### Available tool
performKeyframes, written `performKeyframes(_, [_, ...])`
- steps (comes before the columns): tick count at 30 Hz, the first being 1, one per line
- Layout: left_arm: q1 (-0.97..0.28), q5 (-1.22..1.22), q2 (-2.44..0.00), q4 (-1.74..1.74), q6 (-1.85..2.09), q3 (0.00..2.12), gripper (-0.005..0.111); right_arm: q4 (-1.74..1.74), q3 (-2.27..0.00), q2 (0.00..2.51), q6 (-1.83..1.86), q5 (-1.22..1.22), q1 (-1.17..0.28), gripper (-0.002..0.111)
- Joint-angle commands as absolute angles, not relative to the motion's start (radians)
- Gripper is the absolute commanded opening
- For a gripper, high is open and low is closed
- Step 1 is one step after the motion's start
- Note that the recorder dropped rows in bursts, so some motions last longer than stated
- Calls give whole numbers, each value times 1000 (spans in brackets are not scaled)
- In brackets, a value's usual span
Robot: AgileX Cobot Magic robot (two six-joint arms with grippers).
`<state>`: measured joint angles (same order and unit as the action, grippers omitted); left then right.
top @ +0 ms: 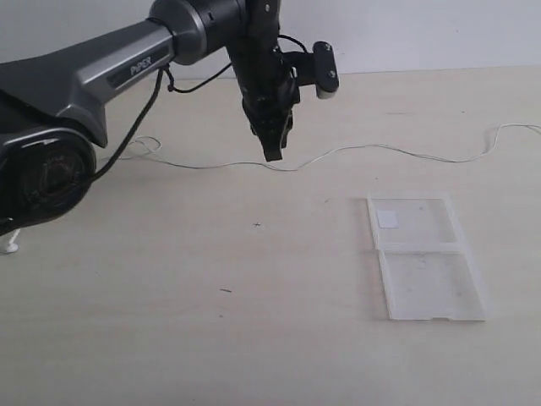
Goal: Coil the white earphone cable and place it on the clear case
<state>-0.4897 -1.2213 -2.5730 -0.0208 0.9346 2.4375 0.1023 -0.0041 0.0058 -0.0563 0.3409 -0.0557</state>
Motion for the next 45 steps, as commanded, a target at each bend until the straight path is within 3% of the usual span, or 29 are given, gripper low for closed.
performKeyframes(1, [-529,-1221,-2593,62,940,2446,38,103,0,0,-54,327,-52,0])
performKeyframes(5, [-537,-1221,-2611,72,948,2446,45,103,0,0,-54,327,-52,0])
performKeyframes(30, [-498,-1212,-2664,57,976,2446,44,104,0,0,-54,327,-52,0])
performKeyframes(36, [-498,-1212,-2664,31,1013,2446,37,104,0,0,-54,327,-52,0])
performKeyframes(45, [-494,-1176,-2695,38,1015,2446,38,104,0,0,-54,327,-52,0])
